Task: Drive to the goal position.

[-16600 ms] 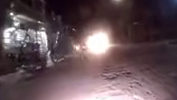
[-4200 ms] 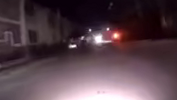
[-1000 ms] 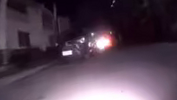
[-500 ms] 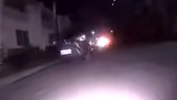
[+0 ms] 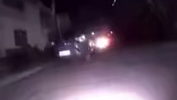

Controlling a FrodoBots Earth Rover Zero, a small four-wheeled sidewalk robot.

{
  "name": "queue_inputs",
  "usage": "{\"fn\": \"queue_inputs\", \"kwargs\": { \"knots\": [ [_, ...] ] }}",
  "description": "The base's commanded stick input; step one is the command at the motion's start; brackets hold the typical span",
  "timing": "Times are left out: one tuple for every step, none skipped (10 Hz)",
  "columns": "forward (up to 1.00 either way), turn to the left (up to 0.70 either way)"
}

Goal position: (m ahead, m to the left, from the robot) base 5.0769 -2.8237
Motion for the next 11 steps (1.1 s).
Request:
{"fn": "queue_inputs", "kwargs": {
  "knots": [
    [0.70, 0.00],
    [0.70, 0.00],
    [0.70, 0.00],
    [0.70, 0.00],
    [0.70, 0.00],
    [0.70, 0.00],
    [0.70, 0.00],
    [0.70, 0.00],
    [0.70, 0.00],
    [0.70, 0.00],
    [0.70, 0.00]
  ]
}}
